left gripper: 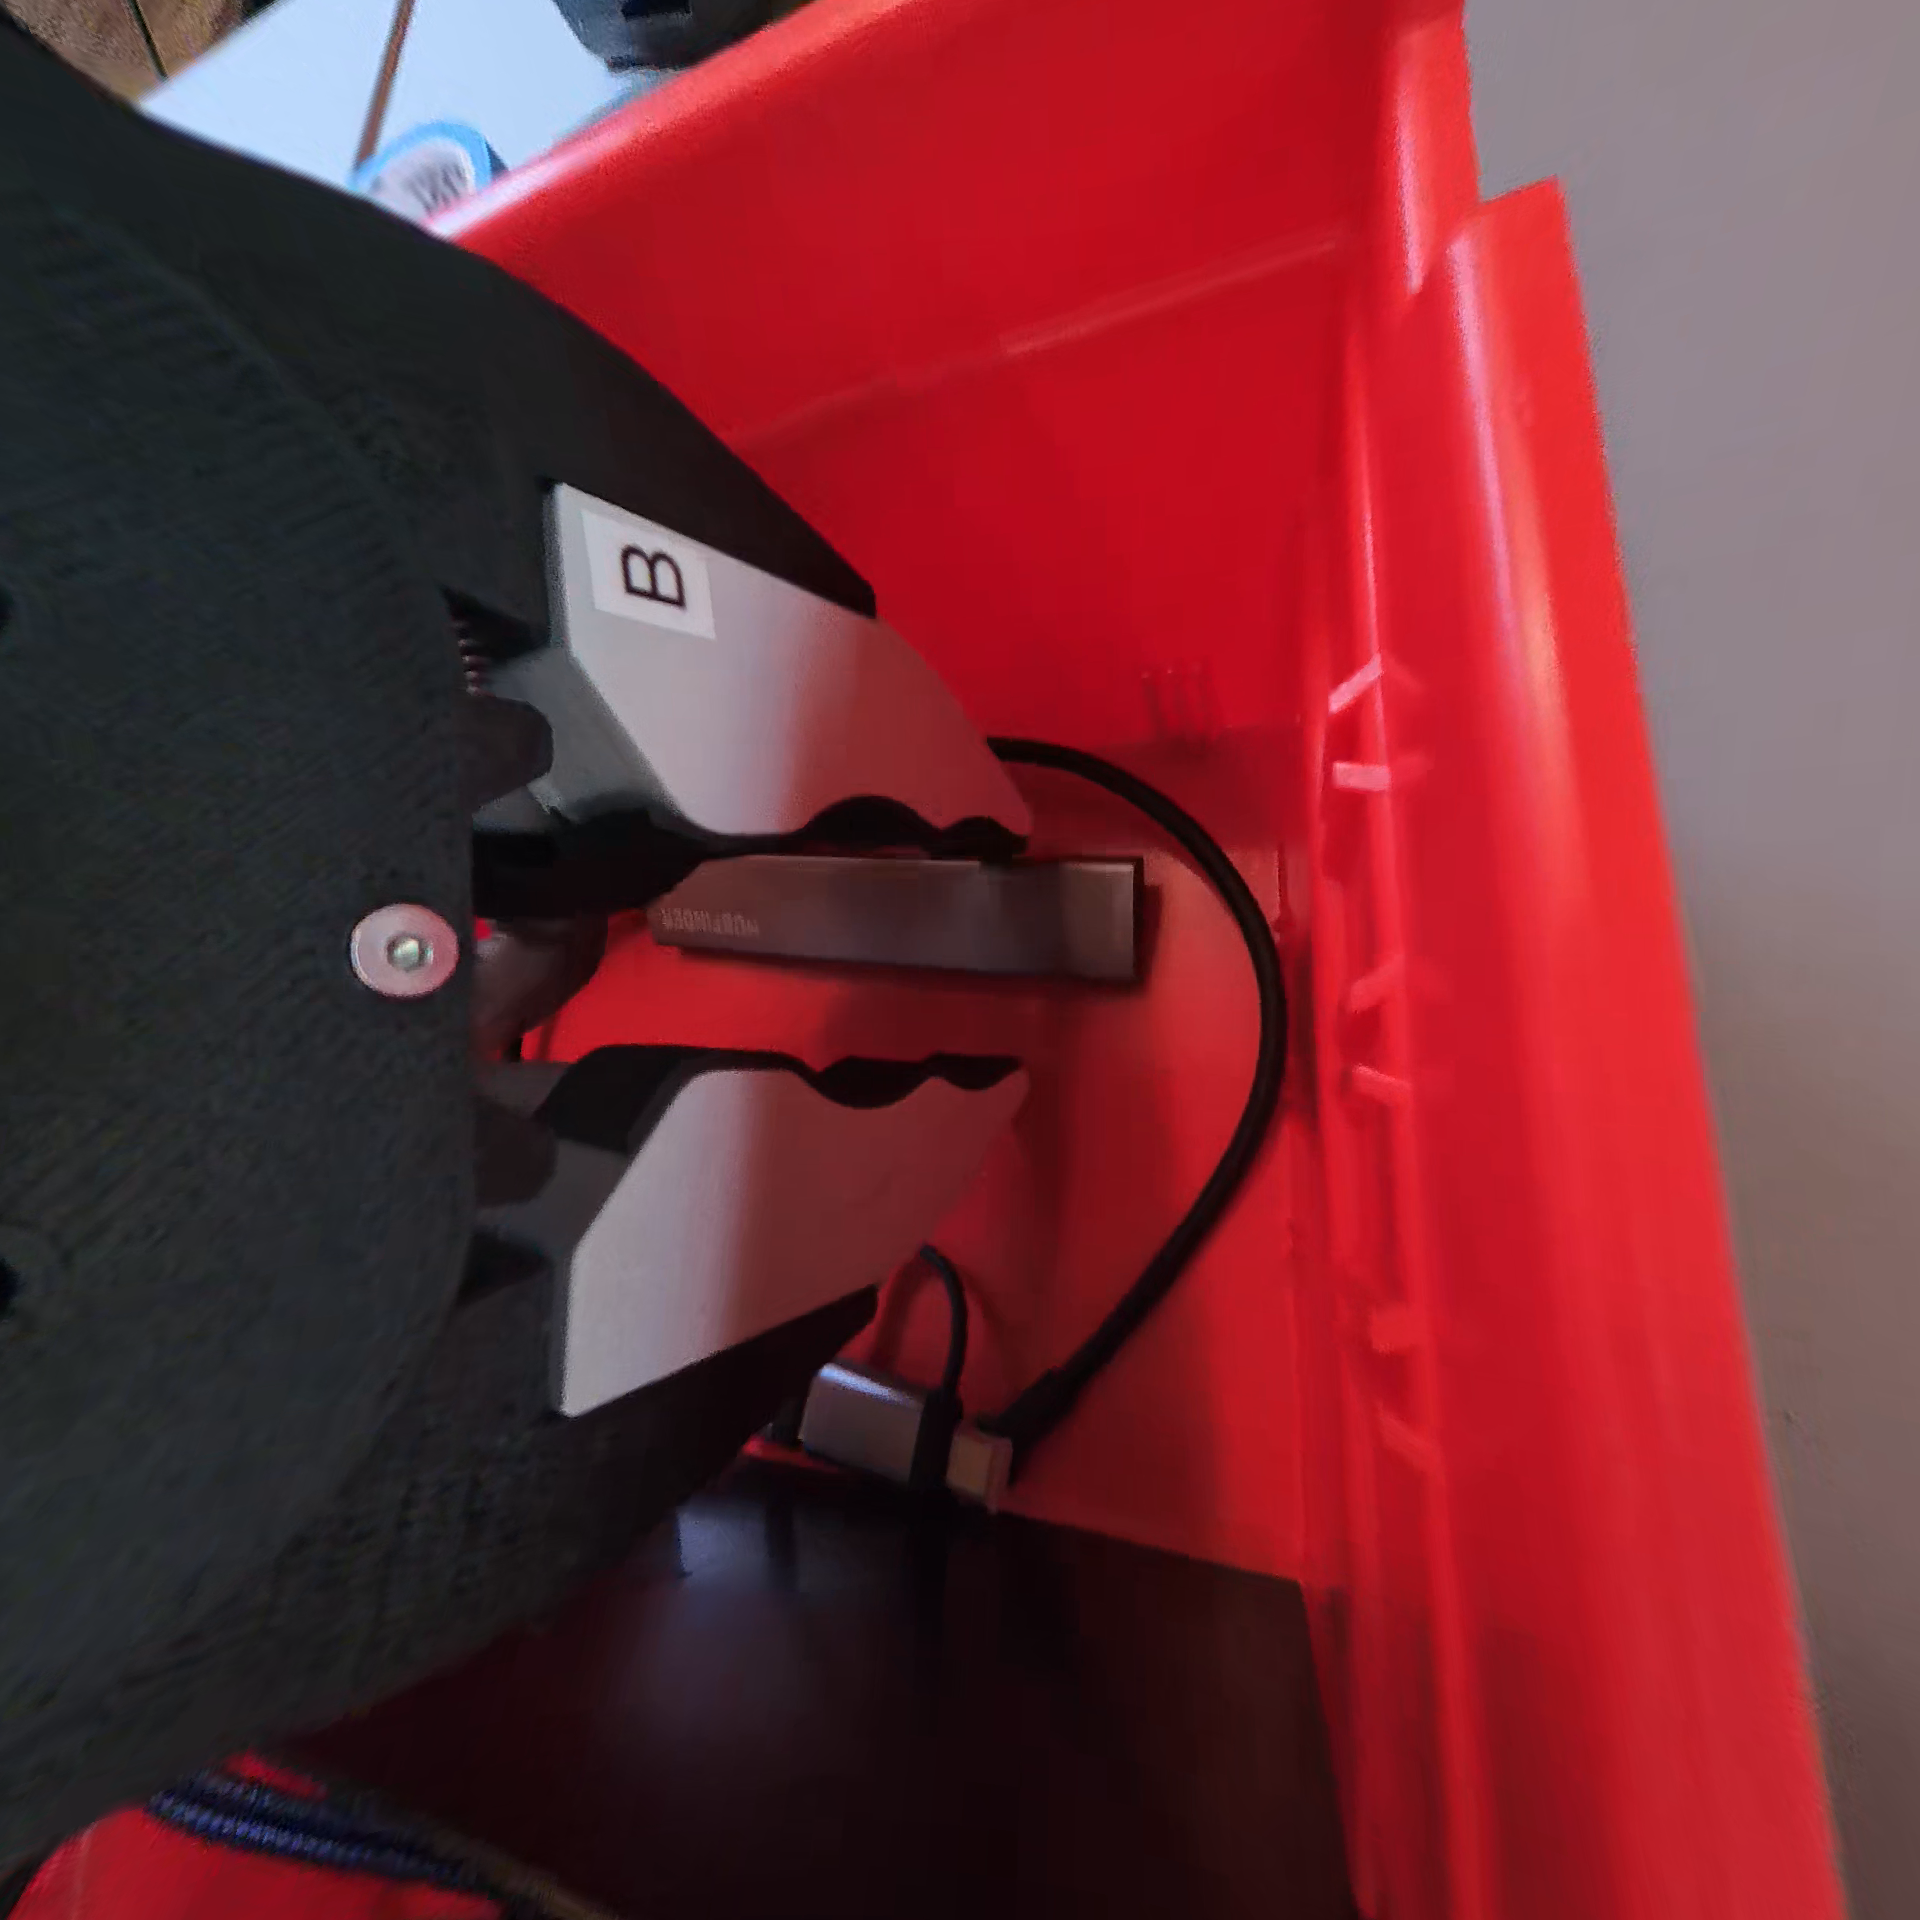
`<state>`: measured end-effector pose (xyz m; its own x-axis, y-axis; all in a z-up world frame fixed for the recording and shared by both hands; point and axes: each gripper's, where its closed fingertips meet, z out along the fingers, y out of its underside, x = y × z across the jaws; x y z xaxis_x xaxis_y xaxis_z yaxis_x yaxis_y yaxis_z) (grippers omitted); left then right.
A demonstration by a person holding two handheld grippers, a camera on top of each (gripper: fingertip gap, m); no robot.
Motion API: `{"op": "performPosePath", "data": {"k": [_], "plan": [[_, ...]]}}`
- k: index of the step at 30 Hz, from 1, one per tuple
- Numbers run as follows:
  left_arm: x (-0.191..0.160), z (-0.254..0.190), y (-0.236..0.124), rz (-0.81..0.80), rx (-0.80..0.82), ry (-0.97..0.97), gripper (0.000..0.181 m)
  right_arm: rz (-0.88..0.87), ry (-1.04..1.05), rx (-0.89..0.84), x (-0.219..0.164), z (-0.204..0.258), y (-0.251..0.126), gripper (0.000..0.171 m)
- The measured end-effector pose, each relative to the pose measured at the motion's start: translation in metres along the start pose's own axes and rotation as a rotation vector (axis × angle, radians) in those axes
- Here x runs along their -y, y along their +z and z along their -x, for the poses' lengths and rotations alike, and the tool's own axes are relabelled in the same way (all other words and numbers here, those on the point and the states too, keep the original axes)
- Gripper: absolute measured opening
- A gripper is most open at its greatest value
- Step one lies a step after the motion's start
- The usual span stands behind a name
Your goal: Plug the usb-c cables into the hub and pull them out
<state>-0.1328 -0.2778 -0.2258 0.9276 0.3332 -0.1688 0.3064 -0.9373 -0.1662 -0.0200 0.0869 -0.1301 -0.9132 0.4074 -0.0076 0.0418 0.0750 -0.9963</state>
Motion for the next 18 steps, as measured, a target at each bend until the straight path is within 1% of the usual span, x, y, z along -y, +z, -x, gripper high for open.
{"op": "performPosePath", "data": {"k": [3, 5, 6, 8, 11, 14, 18], "plan": [[-0.001, -0.007, 0.0, -0.013, -0.062, -0.067, 0.024, -0.009, 0.0, -0.005, 0.001, 0.0, -0.001, 0.082], [-0.001, -0.006, 0.0, -0.021, -0.048, -0.046, 0.024, -0.019, 0.001, -0.011, 0.002, -0.001, -0.002, 0.081], [-0.001, -0.006, -0.001, -0.017, -0.016, -0.025, 0.023, -0.025, 0.003, -0.016, 0.003, -0.002, -0.003, 0.08], [-0.003, -0.002, -0.005, 0.014, 0.085, 0.018, 0.023, -0.036, 0.005, -0.024, 0.004, -0.003, -0.004, 0.077], [0.002, 0.0, -0.027, -0.042, 0.214, 0.001, 0.023, -0.045, 0.004, -0.021, 0.005, -0.003, -0.005, 0.077], [0.006, 0.008, -0.066, -0.123, 0.414, -0.031, 0.022, -0.054, -0.003, -0.028, 0.005, -0.003, -0.006, 0.074], [0.012, 0.011, -0.136, -0.262, 0.75, -0.097, 0.022, -0.056, -0.017, -0.036, 0.006, -0.002, -0.006, 0.073]]}}
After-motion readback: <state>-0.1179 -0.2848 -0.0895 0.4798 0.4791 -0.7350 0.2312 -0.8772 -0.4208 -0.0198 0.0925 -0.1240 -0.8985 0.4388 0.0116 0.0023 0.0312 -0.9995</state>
